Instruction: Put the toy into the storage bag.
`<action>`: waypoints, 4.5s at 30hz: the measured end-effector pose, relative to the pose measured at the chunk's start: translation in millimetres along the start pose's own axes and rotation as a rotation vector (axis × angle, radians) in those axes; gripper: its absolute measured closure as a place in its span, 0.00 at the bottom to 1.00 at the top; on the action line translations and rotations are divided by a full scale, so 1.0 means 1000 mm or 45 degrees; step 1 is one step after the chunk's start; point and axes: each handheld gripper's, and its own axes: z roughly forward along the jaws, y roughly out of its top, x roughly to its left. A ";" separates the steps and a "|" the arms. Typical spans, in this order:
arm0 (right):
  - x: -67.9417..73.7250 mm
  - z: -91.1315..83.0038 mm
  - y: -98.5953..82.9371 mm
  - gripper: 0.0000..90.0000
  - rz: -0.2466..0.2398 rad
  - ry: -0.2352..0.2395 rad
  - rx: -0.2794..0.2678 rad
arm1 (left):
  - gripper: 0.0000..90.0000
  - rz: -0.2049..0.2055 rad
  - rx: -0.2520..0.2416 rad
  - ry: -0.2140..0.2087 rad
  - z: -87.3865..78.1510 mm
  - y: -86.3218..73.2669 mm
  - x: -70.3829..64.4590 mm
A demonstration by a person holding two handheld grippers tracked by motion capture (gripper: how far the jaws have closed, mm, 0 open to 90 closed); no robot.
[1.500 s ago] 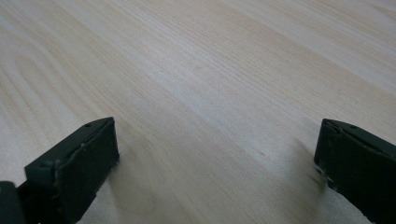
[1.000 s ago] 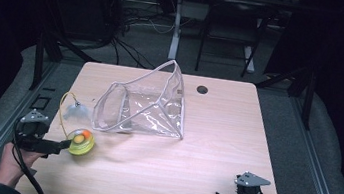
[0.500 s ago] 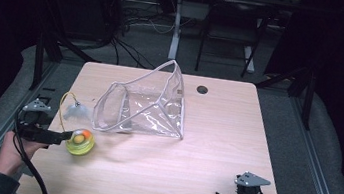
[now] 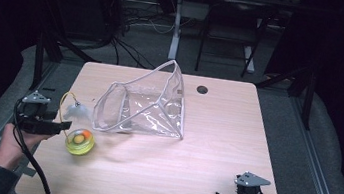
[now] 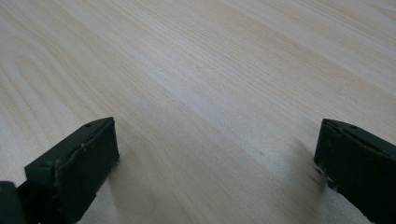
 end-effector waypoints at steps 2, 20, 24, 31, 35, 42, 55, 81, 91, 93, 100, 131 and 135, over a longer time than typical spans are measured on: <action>0.000 0.000 0.000 0.00 0.000 0.000 0.000 | 0.44 0.007 -0.002 -0.002 0.000 0.001 -0.001; 0.000 0.000 0.000 0.00 0.000 0.000 0.000 | 0.80 0.038 -0.019 -0.013 -0.005 0.007 -0.003; 0.000 0.000 0.000 0.00 0.000 0.000 0.000 | 0.82 0.050 -0.013 -0.019 -0.007 0.008 -0.004; 0.000 0.000 0.000 0.00 0.000 0.000 0.000 | 0.88 0.052 -0.022 -0.020 -0.007 0.008 -0.003; 0.000 0.000 0.000 0.00 0.000 0.000 0.000 | 0.94 0.054 -0.016 -0.013 -0.008 0.008 -0.003; 0.000 0.000 0.000 0.00 0.000 0.000 0.000 | 0.98 0.077 0.026 -0.020 -0.008 0.012 -0.004; 0.000 0.000 0.000 0.00 0.000 -0.001 0.000 | 0.98 0.112 0.047 -0.039 -0.009 0.017 -0.007; 0.000 0.000 0.000 0.00 0.000 0.000 0.000 | 0.98 0.141 0.027 -0.030 -0.026 0.018 -0.004; 0.000 0.000 0.000 0.00 0.000 0.000 0.000 | 0.98 0.148 0.009 -0.022 -0.034 0.024 -0.003; 0.000 0.000 0.000 0.00 0.000 0.000 0.000 | 0.98 0.151 0.005 -0.021 -0.035 0.025 -0.003; 0.000 0.000 0.000 0.00 0.000 0.000 0.000 | 0.98 0.138 -0.015 -0.009 -0.038 0.029 -0.002; 0.000 0.000 0.000 0.00 0.000 0.000 0.000 | 0.98 0.177 -0.084 -0.001 -0.057 0.053 -0.008; 0.000 0.000 0.000 0.00 0.000 -0.001 0.000 | 0.98 0.178 -0.099 0.002 -0.059 0.057 -0.009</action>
